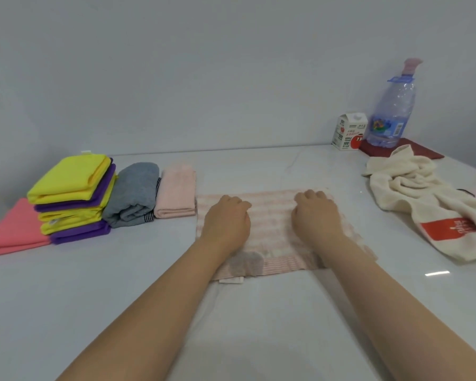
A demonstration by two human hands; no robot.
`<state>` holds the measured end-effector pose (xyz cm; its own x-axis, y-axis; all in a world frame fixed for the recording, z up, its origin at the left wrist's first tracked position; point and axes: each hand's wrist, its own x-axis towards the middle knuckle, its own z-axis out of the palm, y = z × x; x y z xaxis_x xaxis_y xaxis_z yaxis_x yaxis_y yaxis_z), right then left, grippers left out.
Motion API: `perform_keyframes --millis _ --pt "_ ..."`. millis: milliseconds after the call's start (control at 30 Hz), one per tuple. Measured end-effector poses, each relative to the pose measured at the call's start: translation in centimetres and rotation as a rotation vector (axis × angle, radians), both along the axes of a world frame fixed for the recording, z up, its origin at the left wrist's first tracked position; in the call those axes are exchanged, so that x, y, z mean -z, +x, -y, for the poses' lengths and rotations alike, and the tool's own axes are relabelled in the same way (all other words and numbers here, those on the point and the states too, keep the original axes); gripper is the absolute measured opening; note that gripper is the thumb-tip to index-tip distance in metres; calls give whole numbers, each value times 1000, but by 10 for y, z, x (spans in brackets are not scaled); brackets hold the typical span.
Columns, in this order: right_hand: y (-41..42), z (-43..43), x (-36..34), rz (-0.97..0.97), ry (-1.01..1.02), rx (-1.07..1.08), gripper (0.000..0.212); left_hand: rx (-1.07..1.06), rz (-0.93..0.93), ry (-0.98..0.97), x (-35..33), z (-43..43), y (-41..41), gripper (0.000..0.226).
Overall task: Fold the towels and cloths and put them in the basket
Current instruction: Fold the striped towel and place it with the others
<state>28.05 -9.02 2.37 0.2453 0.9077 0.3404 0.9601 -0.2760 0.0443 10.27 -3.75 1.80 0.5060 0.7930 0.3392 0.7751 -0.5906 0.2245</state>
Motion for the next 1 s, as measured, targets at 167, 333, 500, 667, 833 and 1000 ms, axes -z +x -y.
perform_keyframes --millis 167,333,500,667,833,1000 --pt "-10 -45 17 -215 -195 -185 48 -33 -255 -143 13 -42 30 50" --pt "10 -58 35 -280 -308 -60 55 -154 -305 -324 34 -56 18 62" --pt "34 -58 39 -317 -274 95 61 -199 -303 -315 32 -56 11 65" --pt "66 -51 37 -334 -268 260 64 -202 -293 -302 33 -55 11 65" --pt "81 -46 34 -371 -268 315 65 -204 -304 -296 32 -54 11 65" --pt "80 -57 32 -298 -183 261 60 -203 -314 -286 32 -53 11 65"
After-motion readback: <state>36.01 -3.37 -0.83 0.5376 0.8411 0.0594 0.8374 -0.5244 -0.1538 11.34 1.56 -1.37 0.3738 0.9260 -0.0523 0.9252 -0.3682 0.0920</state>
